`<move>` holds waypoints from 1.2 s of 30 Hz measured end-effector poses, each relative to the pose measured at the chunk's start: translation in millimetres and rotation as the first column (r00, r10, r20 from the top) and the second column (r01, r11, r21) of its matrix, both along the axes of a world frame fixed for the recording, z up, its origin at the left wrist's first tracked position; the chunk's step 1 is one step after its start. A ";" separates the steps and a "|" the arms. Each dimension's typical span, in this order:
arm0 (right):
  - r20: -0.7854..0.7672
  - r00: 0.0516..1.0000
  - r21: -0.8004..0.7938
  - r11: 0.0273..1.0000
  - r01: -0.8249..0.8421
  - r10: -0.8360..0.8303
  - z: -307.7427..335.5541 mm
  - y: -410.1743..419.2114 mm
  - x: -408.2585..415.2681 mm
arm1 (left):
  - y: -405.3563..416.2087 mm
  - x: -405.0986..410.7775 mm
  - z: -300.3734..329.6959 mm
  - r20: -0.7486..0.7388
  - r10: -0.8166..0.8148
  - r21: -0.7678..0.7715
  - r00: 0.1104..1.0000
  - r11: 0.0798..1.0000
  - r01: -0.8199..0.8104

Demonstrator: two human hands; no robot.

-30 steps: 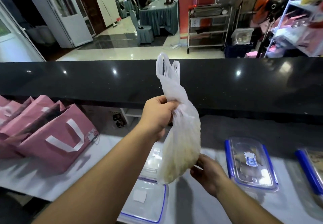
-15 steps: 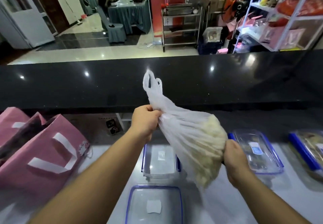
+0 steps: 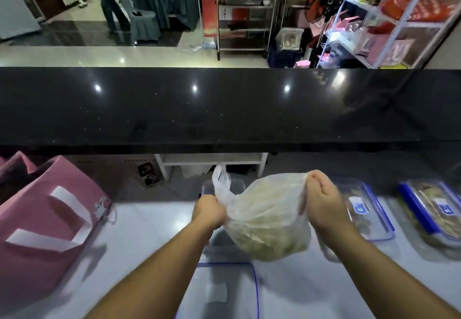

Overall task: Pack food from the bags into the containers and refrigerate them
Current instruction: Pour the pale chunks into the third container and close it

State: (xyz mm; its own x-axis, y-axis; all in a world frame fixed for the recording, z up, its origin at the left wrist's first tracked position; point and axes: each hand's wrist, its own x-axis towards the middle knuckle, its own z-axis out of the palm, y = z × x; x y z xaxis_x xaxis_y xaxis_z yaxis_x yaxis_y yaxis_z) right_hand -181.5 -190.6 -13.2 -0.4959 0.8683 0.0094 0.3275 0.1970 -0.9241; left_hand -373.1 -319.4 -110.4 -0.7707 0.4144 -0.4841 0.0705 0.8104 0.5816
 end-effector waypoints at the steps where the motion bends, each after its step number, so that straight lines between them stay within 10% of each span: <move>1: 0.005 0.999 0.007 0.999 -0.041 0.041 2.5 -3.6 -6.4 | 0.6 -1.4 -3.0 0.003 -0.039 -0.044 0.999 0.998 0.039; 10: 0.155 0.965 0.139 0.962 -0.235 0.213 23.9 -28.0 -74.3 | 4.1 -12.4 -9.3 -0.008 -0.506 -0.403 0.862 0.791 0.461; 14: 0.154 0.969 0.039 0.979 -0.202 0.194 28.1 -30.3 -92.6 | -4.7 -27.3 -4.7 -0.140 -0.481 -0.408 0.866 0.825 0.392; 20: 0.108 0.986 -0.123 0.986 -0.115 0.129 28.3 -27.3 -105.5 | -36.2 -50.5 23.6 -0.196 -0.312 -0.015 0.930 0.949 0.315; 24: 0.047 0.994 -0.264 0.961 -0.081 0.097 27.5 -28.5 -119.5 | -61.4 -10.9 60.9 -0.110 -0.386 0.505 0.916 0.772 0.386; 30: 0.013 0.997 -0.421 0.905 -0.063 0.075 25.9 -32.4 -138.8 | -46.5 32.5 45.2 -0.484 -0.311 0.163 0.818 0.886 0.433; 36: -0.002 0.986 -0.434 0.888 -0.149 0.164 21.9 -13.7 -129.5 | -41.5 16.1 43.5 -0.463 -0.103 0.375 0.880 0.877 0.300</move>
